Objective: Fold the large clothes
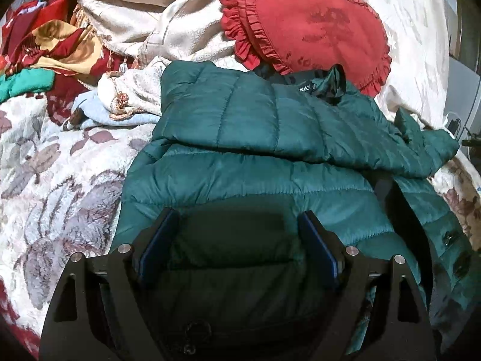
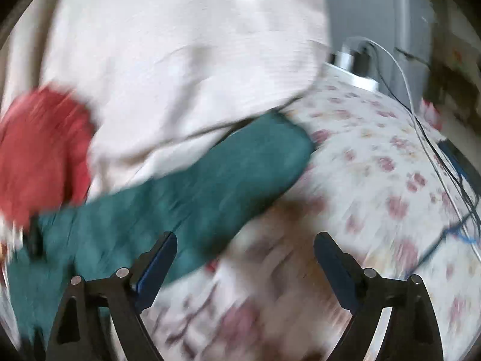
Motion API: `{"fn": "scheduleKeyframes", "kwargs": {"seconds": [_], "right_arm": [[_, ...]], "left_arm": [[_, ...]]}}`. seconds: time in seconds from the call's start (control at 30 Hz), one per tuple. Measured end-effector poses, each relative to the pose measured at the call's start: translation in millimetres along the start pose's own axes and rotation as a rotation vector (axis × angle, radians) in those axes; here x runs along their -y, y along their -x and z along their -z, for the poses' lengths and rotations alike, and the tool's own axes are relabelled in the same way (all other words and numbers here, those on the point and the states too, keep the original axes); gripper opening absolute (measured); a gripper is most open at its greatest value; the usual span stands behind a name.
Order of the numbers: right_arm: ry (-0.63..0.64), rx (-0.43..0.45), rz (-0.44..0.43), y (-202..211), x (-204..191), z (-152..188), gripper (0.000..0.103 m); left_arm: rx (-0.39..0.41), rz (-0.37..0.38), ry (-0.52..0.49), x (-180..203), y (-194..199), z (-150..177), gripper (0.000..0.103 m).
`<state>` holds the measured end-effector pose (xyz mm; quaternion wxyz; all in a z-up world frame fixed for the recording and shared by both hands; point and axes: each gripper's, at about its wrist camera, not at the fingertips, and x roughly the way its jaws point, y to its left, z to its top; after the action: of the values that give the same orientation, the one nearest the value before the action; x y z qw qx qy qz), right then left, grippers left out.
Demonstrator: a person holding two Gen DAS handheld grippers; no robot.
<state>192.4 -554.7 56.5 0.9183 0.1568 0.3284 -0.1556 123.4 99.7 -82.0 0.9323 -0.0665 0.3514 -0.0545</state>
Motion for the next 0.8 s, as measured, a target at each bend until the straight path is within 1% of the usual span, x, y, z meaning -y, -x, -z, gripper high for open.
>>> {"fn": "scheduleKeyframes", "kwargs": {"seconds": [0.07, 0.1, 0.2, 0.27, 0.3, 0.33, 0.37, 0.4, 0.43, 0.47, 0.5, 0.53, 0.6, 0.73, 0.8], "right_arm": [[-0.032, -0.025, -0.031, -22.0, 24.0, -21.1, 0.092], [-0.045, -0.039, -0.052, -35.8, 29.1, -28.3, 0.092], [-0.120, -0.067, -0.080, -72.5, 48.4, -39.7, 0.090], [-0.080, 0.001, -0.083, -78.7, 45.2, -42.7, 0.090], [-0.051, 0.000, -0.065, -83.4, 40.5, -43.3, 0.090], [0.006, 0.009, -0.030, -85.5, 30.9, -44.3, 0.088], [0.069, 0.001, 0.019, -90.4, 21.4, -43.7, 0.084], [0.107, 0.000, 0.055, -93.4, 17.0, -43.6, 0.059], [0.123, -0.001, 0.065, -92.1, 13.9, -43.2, 0.029], [0.102, -0.001, 0.032, -87.3, 14.6, -42.7, 0.023], [0.088, 0.013, 0.028, -81.2, 14.6, -42.4, 0.019], [0.096, 0.043, 0.050, -69.7, 11.8, -41.8, 0.017], [0.133, 0.097, 0.090, -43.7, 3.5, -40.1, 0.017], [0.150, 0.191, 0.145, 24.0, 0.0, -42.8, 0.017], [0.171, 0.229, 0.152, 56.4, -4.4, -41.1, 0.017]], "left_arm": [[0.005, 0.006, 0.007, -0.9, -0.7, -0.6, 0.084], [0.007, 0.007, 0.010, -1.2, -0.7, -0.8, 0.084], [0.011, 0.007, 0.012, -1.1, -0.5, -0.9, 0.084], [0.009, 0.007, 0.011, -1.3, -0.5, -0.9, 0.084], [0.009, 0.008, 0.011, -1.2, -0.5, -1.1, 0.084], [0.009, 0.009, 0.012, -1.5, -0.5, -1.2, 0.084], [0.009, 0.008, 0.011, -1.4, -0.4, -1.0, 0.084], [0.009, 0.008, 0.012, -1.0, -0.1, -1.2, 0.084], [0.010, 0.008, 0.012, -1.0, -0.1, -1.3, 0.084], [0.010, 0.009, 0.013, -1.2, -0.1, -1.3, 0.084], [0.010, 0.009, 0.013, -1.1, 0.0, -1.3, 0.084], [0.010, 0.010, 0.014, -0.6, -0.2, -1.6, 0.084], [0.011, 0.011, 0.015, -0.7, 0.2, -1.4, 0.084], [0.014, 0.018, 0.022, -0.4, 0.4, -2.8, 0.084], [0.016, 0.022, 0.027, -1.0, 1.0, -2.4, 0.084]]}}
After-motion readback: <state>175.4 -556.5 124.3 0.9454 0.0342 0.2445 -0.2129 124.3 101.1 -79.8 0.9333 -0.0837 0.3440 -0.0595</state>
